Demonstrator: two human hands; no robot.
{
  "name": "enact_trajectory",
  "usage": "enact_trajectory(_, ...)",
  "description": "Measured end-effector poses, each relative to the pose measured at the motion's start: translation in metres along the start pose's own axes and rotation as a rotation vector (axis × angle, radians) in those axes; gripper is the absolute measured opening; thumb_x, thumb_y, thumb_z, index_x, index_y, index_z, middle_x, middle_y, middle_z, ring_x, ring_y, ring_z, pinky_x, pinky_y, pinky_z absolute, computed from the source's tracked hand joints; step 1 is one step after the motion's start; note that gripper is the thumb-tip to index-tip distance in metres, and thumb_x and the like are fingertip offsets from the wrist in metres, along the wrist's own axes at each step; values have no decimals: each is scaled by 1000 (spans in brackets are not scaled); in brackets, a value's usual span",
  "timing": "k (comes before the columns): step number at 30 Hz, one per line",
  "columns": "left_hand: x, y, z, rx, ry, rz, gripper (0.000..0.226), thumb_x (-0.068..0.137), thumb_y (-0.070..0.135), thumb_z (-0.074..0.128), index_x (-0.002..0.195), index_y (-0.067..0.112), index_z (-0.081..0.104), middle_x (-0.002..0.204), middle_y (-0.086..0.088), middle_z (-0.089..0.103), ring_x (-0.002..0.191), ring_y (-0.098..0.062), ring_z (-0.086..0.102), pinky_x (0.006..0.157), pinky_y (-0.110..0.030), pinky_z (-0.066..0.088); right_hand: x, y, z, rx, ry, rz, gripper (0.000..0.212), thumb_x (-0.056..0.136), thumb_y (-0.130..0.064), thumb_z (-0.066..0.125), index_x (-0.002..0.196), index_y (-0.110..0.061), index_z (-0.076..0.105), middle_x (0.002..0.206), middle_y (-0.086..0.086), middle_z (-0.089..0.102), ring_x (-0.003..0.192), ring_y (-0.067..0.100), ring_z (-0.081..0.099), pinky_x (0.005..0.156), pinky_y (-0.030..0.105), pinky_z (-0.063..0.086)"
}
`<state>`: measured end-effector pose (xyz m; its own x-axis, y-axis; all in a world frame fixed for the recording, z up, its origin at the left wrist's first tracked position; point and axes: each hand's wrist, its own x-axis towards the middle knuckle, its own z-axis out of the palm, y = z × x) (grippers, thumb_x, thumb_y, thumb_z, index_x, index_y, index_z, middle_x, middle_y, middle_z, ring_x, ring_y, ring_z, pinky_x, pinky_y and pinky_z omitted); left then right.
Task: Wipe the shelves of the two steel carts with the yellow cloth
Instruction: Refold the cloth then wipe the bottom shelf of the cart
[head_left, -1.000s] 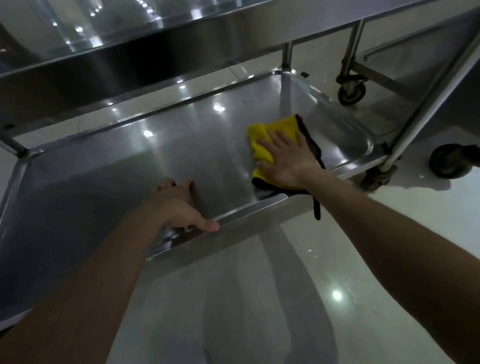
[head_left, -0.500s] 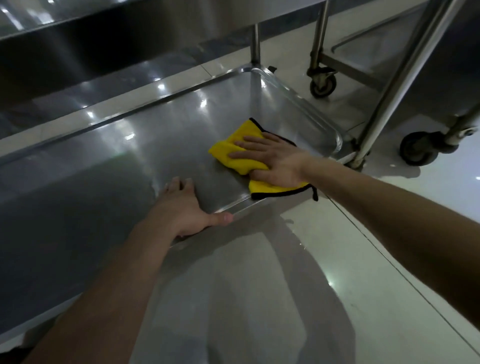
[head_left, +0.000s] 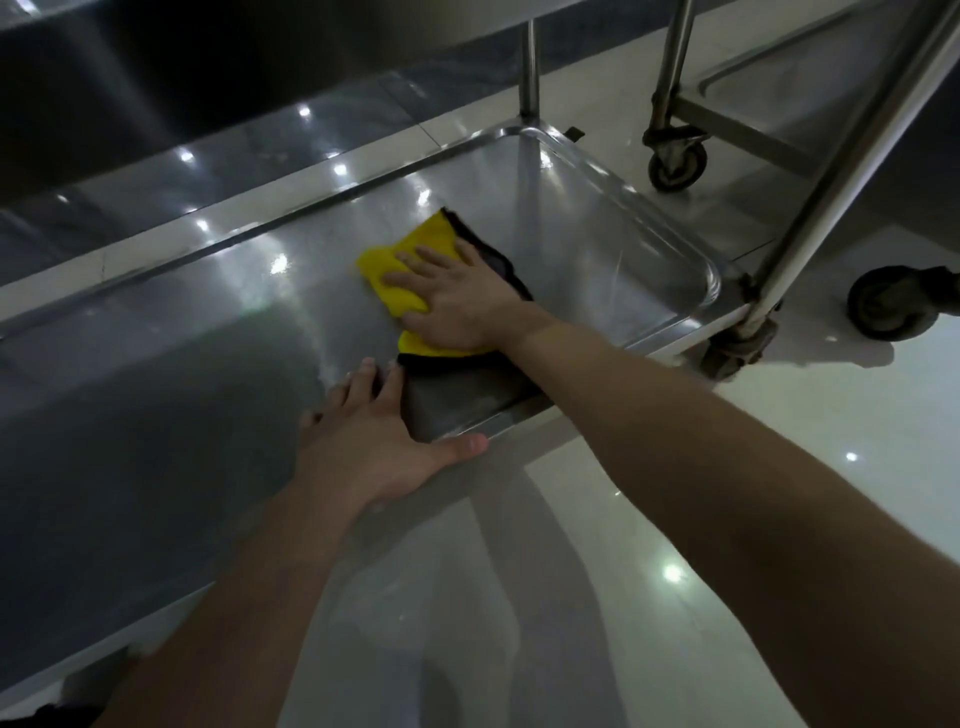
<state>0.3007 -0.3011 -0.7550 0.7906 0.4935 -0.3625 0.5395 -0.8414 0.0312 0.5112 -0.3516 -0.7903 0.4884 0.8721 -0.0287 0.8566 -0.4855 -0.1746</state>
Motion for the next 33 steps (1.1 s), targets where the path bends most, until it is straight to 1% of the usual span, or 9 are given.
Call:
enact_trajectory(3,-1,-3,2,3,15,3,150,48,119,23,172,38,-3,181,7,-6,166,-22,4,126,-58,19,0,17,-5,10,-33,-136,66,106,-62,31,169,-43,22,180,-9,11,166,16,6,133,48,-2)
enact_trajectory(9,-3,-2,0,-34,27,7,148,50,118,28,172,38,2,181,9,-5,167,-21,4,129,-58,18,-42,125,-23,32,116,366,66,108,-63,31,169,-41,22,180,-5,13,166,19,8,133,51,1)
enact_trajectory(13,-1,-2,1,-53,38,10,153,43,119,24,172,38,5,181,9,-3,166,-22,5,128,-59,18,-87,139,-19,60,110,464,68,105,-64,25,169,-42,20,181,-6,8,166,18,3,132,54,-6)
enact_trajectory(16,1,-2,2,-47,40,11,155,42,120,24,172,37,7,181,7,0,166,-25,8,128,-61,19,-109,102,-15,32,51,430,68,107,-62,24,170,-40,14,181,-6,3,166,16,0,132,55,-5)
enact_trajectory(20,6,1,-1,-45,7,-3,160,39,121,28,172,35,4,181,6,-1,166,-27,8,128,-62,19,-130,29,-3,20,16,139,70,101,-60,27,169,-42,21,180,-8,10,166,14,6,133,50,0)
enact_trajectory(24,7,-1,0,-44,-2,-7,164,34,122,25,172,36,4,181,8,-1,166,-27,8,127,-61,19,-144,33,-10,65,13,-28,64,105,-46,43,167,-36,33,178,-7,21,165,17,14,134,46,5)
enact_trajectory(26,7,-2,-1,-51,-8,-5,163,35,122,28,172,37,4,181,8,-1,166,-26,8,127,-60,19,-154,54,-19,76,21,-14,69,98,-47,40,166,-35,36,177,-7,24,165,17,16,134,44,9)
enact_trajectory(28,6,-3,-1,-67,-8,1,161,37,121,30,172,37,5,181,8,-1,166,-27,8,128,-59,19,-162,84,-26,63,41,88,74,94,-51,35,166,-38,34,178,-8,21,165,17,15,133,44,9)
enact_trajectory(33,2,-2,-2,-56,11,20,157,40,119,30,172,36,7,181,8,1,166,-26,10,128,-59,19,-145,144,-30,41,28,358,75,95,-67,25,167,-49,17,180,-10,4,167,17,2,134,48,0)
